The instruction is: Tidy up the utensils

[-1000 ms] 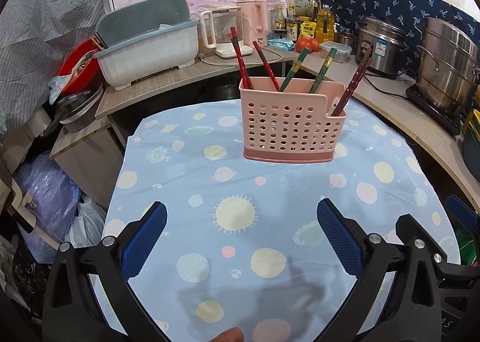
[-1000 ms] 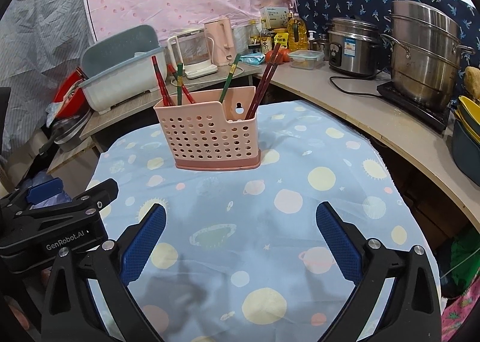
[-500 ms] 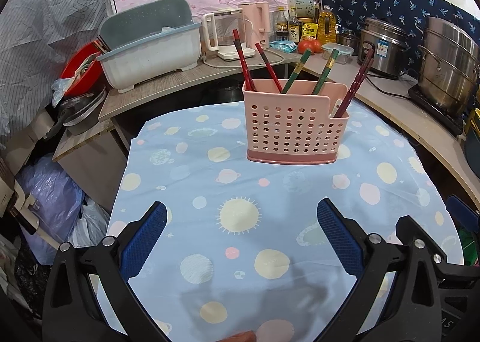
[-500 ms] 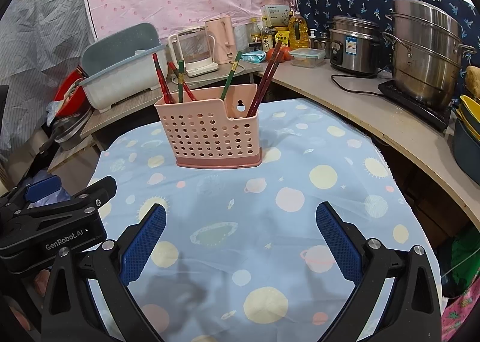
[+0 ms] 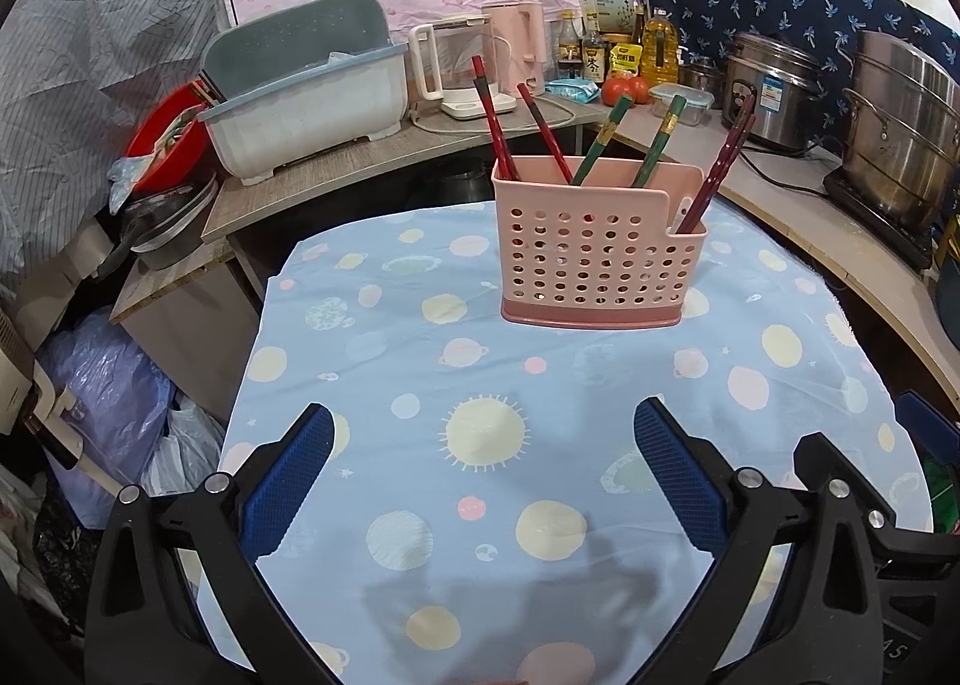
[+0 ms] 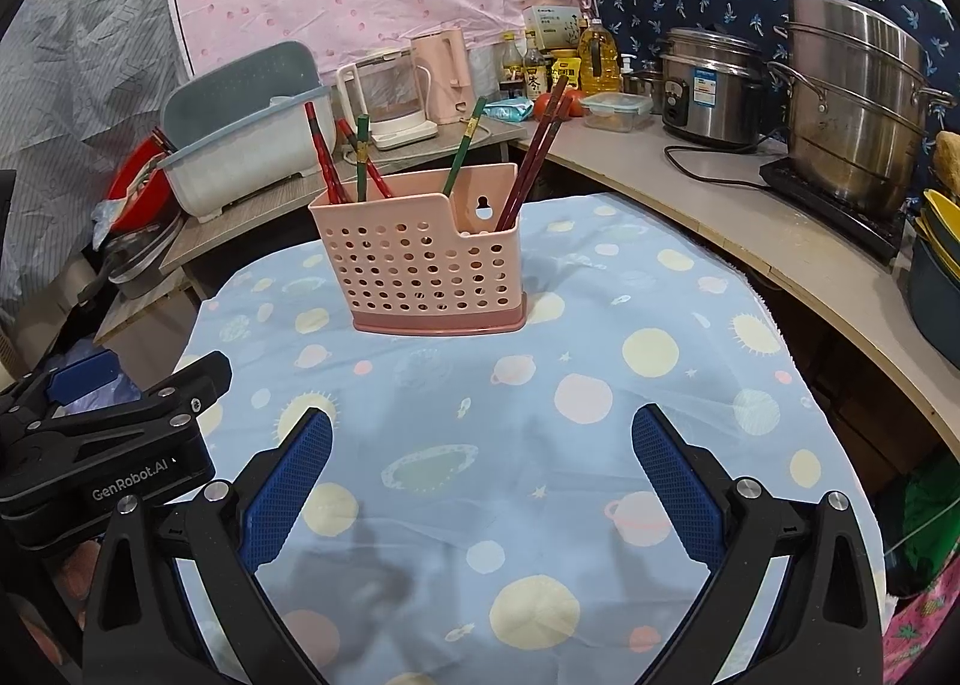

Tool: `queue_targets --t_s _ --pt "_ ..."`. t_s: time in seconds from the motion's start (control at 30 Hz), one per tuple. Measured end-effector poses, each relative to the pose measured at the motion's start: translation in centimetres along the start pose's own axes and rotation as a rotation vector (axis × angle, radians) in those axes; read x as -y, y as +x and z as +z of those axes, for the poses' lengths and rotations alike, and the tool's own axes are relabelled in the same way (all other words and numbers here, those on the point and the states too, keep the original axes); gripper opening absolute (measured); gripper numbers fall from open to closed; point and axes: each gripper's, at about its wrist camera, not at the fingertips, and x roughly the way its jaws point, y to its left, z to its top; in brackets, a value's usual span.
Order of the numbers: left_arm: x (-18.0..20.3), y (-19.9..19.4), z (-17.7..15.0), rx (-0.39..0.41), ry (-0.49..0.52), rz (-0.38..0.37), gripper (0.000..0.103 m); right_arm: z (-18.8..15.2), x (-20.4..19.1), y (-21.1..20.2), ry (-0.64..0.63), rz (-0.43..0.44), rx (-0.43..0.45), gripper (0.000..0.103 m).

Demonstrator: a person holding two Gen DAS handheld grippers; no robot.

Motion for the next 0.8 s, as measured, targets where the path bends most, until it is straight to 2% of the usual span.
queue_targets --t_s 0.8 --pt "-0.59 0.48 -0.36 -0.009 -0.015 0.020 0.096 -0.08 -0.33 0.55 -0.009 0.003 -0.016 0.097"
